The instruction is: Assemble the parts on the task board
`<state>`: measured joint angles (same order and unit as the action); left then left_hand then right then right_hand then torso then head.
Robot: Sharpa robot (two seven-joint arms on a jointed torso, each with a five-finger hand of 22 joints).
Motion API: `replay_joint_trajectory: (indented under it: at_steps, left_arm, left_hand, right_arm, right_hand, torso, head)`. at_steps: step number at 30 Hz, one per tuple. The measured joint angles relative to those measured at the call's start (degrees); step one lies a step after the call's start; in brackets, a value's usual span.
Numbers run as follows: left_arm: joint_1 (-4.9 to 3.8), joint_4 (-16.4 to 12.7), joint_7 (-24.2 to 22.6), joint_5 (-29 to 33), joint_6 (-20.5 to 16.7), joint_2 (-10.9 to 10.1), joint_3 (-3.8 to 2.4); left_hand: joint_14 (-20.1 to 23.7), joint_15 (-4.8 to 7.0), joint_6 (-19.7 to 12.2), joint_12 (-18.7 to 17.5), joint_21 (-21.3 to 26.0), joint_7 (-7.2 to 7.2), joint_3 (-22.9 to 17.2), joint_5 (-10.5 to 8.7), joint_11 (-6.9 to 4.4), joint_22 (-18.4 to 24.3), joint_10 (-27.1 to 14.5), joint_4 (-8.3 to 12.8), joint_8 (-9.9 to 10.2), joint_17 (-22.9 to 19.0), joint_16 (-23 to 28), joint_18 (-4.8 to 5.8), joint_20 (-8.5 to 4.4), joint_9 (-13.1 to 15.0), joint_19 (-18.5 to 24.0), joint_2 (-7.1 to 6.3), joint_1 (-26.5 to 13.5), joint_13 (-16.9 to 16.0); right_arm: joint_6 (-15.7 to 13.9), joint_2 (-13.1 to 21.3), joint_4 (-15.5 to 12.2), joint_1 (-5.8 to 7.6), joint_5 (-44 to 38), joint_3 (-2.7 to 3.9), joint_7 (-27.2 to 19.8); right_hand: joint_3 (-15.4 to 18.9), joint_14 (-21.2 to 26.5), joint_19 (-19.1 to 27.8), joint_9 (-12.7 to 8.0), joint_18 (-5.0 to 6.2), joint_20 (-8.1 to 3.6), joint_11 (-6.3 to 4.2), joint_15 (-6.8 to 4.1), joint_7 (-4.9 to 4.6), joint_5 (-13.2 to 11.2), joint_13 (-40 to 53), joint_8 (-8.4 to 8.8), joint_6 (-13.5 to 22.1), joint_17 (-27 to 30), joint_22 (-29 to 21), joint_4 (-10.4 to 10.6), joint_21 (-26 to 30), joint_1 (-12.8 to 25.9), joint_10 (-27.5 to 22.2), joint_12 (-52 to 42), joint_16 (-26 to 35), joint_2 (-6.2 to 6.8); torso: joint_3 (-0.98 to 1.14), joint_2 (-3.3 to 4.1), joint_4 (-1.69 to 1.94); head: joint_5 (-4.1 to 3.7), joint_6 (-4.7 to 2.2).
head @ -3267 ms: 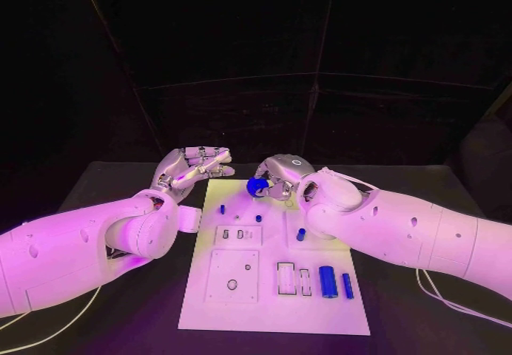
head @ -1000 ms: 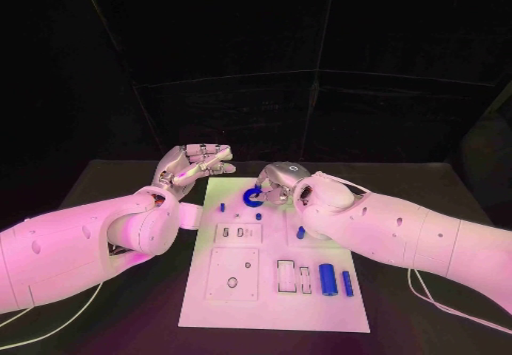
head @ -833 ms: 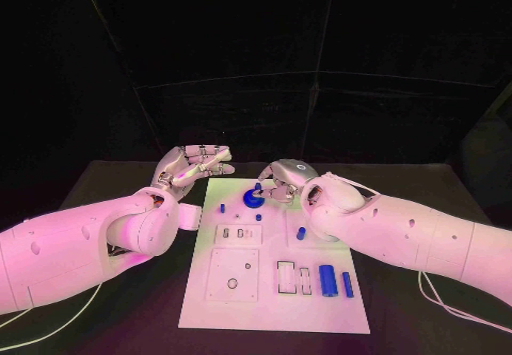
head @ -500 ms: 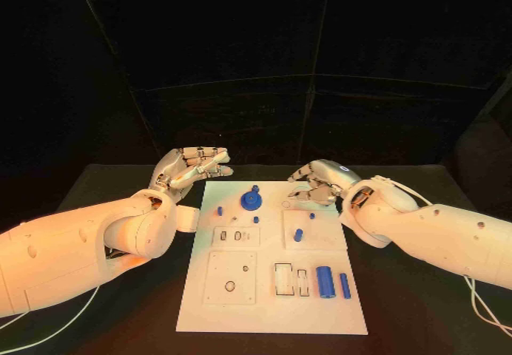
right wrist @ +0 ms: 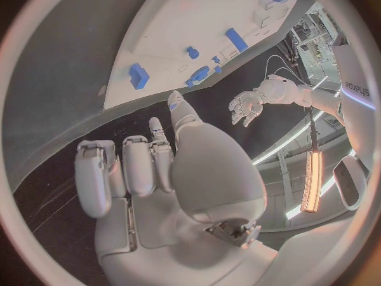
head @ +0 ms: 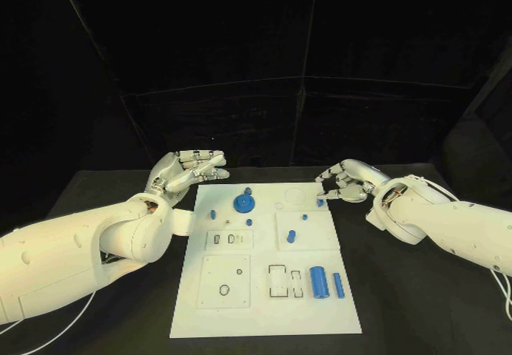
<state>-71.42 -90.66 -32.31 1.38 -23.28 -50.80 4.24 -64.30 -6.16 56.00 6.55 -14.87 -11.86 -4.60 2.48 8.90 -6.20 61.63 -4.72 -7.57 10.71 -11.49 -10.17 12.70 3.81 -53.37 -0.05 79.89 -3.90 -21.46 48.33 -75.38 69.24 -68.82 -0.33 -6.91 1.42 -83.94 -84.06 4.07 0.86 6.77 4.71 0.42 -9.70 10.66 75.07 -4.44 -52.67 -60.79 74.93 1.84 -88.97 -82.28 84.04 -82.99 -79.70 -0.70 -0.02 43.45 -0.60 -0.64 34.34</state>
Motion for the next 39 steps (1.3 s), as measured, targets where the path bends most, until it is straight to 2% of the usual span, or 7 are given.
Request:
replay_joint_trajectory:
  at_steps: [4,11,18,31,39]
  left_arm:
    - [0.03,0.28,0.01,0.00,0.11,0.19,0.03]
    - [0.06,0.56,0.02,0.00,0.23,0.34,0.07]
    - [0.07,0.81,0.04,0.00,0.27,0.35,0.08]
    - [0.07,1.10,0.04,0.00,0.29,0.42,0.08]
    - [0.08,1.20,0.05,0.00,0.30,0.45,0.09]
  left_hand:
    - [0.00,0.00,0.00,0.00,0.00,0.00,0.00,0.00,0.00,0.00,0.00,0.00,0.00,0.00,0.00,0.00,0.00,0.00,0.00,0.00,0.00,0.00]
    - [0.00,0.00,0.00,0.00,0.00,0.00,0.00,0.00,0.00,-0.01,0.00,0.00,0.00,-0.01,0.00,0.00,0.00,0.00,0.00,0.00,0.00,0.00]
    - [0.00,0.00,0.00,0.00,0.00,0.00,-0.09,0.00,0.00,-0.01,0.00,0.09,0.00,0.02,0.00,0.00,0.00,0.01,0.00,0.14,0.14,-0.01]
    - [0.00,0.00,0.00,0.00,0.00,0.00,-0.16,0.00,0.00,0.03,0.00,0.16,0.00,0.05,0.00,0.00,0.00,0.01,0.00,0.22,0.22,-0.01]
    - [0.00,0.00,0.00,0.00,0.00,0.00,-0.16,0.00,0.00,0.03,0.00,0.16,0.00,0.05,0.00,0.00,0.00,0.01,0.00,0.22,0.22,-0.01]
  right_arm:
    - [0.80,-0.59,1.64,-0.17,0.45,-0.01,-0.87]
    - [2.22,-1.30,3.82,-1.06,0.58,0.00,-1.64]
    - [3.42,-1.63,4.69,-1.99,0.37,-0.03,-1.85]
    - [4.23,-2.25,5.71,-2.21,0.08,-0.01,-1.87]
    - [4.66,-2.75,6.25,-2.23,-0.12,-0.01,-1.85]
  right_hand:
    - [0.00,0.00,0.00,0.00,0.00,0.00,0.00,0.00,0.00,0.00,0.01,0.00,0.00,0.00,0.00,0.00,0.00,0.00,0.00,0.00,0.00,0.00]
    - [-0.15,0.00,0.00,-0.05,0.00,0.00,0.00,0.00,0.00,0.21,0.01,0.00,0.00,0.09,0.00,-0.15,0.00,-0.22,0.00,0.24,0.00,0.23]
    - [-0.16,0.00,0.00,-0.05,-0.01,0.00,0.00,0.00,0.00,0.21,-0.02,0.00,0.00,0.09,-0.01,-0.15,0.00,-0.22,0.00,0.25,0.00,0.23]
    - [-0.46,0.00,0.00,0.01,0.00,0.00,0.00,0.00,0.09,0.54,0.03,0.00,-0.74,0.08,-0.01,-0.46,0.00,-0.52,0.00,0.23,0.00,-0.09]
    - [-1.36,-0.22,0.00,0.28,0.00,0.00,-0.25,-0.22,0.66,0.11,0.09,-0.87,-3.02,0.06,-0.02,-1.01,0.00,-0.08,-0.19,-0.21,0.00,-1.46]
  torso:
    - [0.01,0.01,0.05]
    - [-0.13,0.04,0.12]
    - [-0.20,0.04,0.13]
    - [-0.21,0.01,0.13]
    - [-0.21,-0.01,0.13]
  head:
    - [-0.02,0.13]
    - [-0.05,0.36]
    - [-0.06,0.55]
    - [-0.20,0.87]
    - [-0.25,0.98]
